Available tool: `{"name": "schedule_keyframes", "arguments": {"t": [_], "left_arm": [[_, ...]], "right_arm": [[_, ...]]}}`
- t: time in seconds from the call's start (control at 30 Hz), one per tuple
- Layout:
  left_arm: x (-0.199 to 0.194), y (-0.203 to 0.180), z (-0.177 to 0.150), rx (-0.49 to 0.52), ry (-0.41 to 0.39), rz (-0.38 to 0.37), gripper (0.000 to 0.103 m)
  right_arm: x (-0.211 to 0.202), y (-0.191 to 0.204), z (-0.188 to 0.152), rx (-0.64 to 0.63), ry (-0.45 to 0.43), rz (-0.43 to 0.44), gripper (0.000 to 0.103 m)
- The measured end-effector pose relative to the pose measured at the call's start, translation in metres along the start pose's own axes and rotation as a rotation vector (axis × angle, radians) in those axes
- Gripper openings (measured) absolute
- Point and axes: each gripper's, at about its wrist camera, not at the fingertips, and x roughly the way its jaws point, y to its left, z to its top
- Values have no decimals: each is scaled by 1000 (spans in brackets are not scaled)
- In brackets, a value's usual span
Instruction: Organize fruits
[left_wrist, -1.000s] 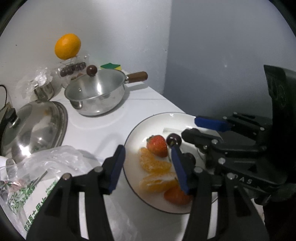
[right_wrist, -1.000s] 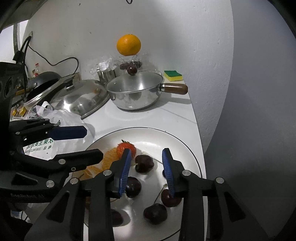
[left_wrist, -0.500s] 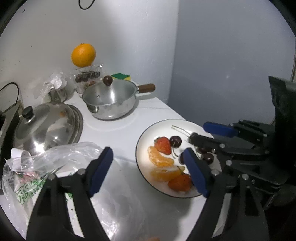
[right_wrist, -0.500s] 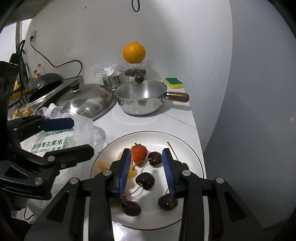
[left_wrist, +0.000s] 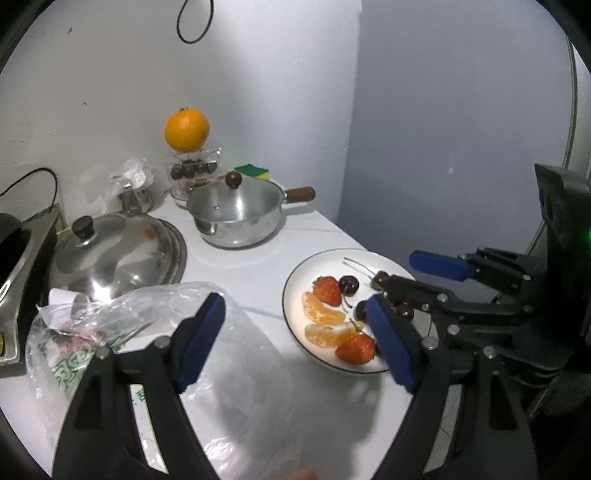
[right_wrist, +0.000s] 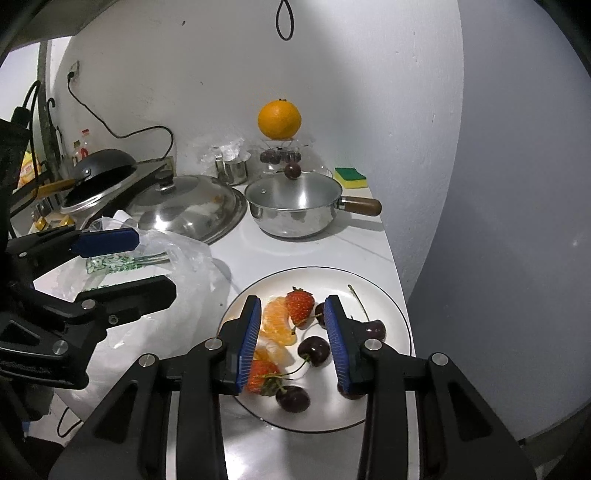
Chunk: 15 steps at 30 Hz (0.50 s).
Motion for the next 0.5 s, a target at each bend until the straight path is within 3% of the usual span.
{"name": "schedule_keyframes", "arguments": {"t": [0.1,0.2,0.5], "left_arm": [[-15,5,-2,-14,-25,16,81],[-31,10,-3,-35,-59,32,93],[-75,22,-10,-67,-142,83,94]], "right_arm": [[-8,7,1,-2,-13,-2,47],[-16,15,2,-6,-24,-3,49],[-44,38,4,-24,-62,-8,51]]}}
